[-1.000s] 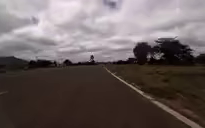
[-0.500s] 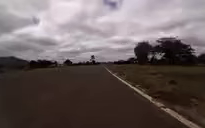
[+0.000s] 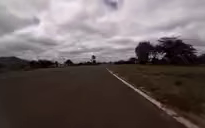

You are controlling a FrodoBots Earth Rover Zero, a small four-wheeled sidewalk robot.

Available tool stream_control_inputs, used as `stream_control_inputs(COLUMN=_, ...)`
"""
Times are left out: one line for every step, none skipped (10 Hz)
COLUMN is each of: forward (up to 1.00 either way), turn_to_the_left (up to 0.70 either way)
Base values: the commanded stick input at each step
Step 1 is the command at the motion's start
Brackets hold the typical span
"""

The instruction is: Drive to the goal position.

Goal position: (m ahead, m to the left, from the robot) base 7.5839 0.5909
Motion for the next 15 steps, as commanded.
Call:
stream_control_inputs(forward=0.6, turn_to_the_left=0.0)
stream_control_inputs(forward=0.6, turn_to_the_left=0.0)
stream_control_inputs(forward=0.6, turn_to_the_left=0.0)
stream_control_inputs(forward=0.6, turn_to_the_left=0.0)
stream_control_inputs(forward=0.6, turn_to_the_left=0.0)
stream_control_inputs(forward=0.6, turn_to_the_left=0.0)
stream_control_inputs(forward=0.6, turn_to_the_left=0.0)
stream_control_inputs(forward=0.6, turn_to_the_left=0.0)
stream_control_inputs(forward=0.6, turn_to_the_left=0.0)
stream_control_inputs(forward=0.6, turn_to_the_left=0.0)
stream_control_inputs(forward=0.6, turn_to_the_left=0.0)
stream_control_inputs(forward=0.6, turn_to_the_left=0.0)
stream_control_inputs(forward=0.6, turn_to_the_left=0.0)
stream_control_inputs(forward=0.6, turn_to_the_left=0.0)
stream_control_inputs(forward=0.6, turn_to_the_left=0.0)
